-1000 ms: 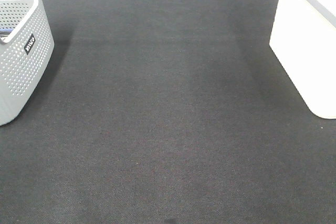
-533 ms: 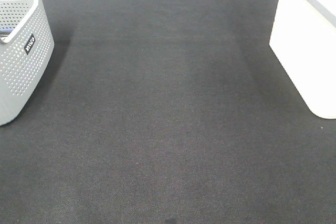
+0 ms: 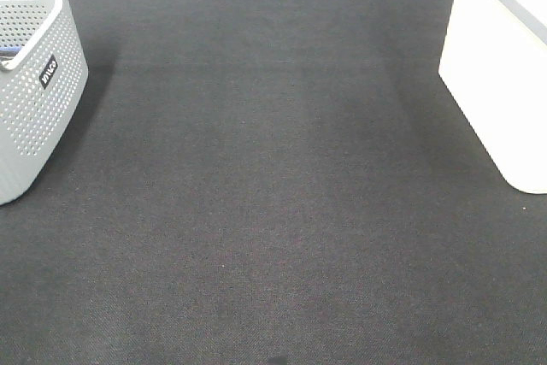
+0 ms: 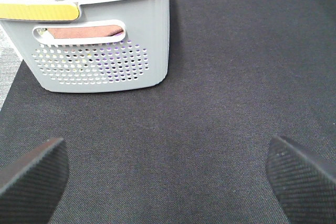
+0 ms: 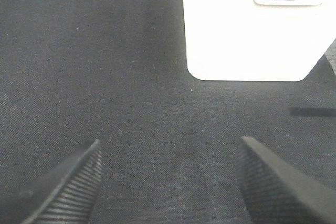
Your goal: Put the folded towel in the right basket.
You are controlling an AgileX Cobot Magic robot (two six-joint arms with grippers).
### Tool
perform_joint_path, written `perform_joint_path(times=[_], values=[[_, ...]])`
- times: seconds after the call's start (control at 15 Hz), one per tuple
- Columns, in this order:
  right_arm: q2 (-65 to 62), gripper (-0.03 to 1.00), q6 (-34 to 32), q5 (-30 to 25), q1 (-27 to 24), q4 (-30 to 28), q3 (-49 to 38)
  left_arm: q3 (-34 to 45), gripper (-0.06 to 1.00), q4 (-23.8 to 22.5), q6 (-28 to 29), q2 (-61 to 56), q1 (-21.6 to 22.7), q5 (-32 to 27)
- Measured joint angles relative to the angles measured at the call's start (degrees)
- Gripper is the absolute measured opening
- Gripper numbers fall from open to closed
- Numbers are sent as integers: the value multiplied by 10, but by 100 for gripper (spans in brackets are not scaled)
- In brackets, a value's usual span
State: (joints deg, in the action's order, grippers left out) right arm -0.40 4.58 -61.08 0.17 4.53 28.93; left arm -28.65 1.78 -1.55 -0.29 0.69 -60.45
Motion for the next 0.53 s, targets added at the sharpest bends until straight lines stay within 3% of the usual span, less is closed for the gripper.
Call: perform_joint_path(times=[0.53], values=[[0, 69, 0, 0, 0, 0, 0, 0, 97, 0, 0, 0, 0, 0]])
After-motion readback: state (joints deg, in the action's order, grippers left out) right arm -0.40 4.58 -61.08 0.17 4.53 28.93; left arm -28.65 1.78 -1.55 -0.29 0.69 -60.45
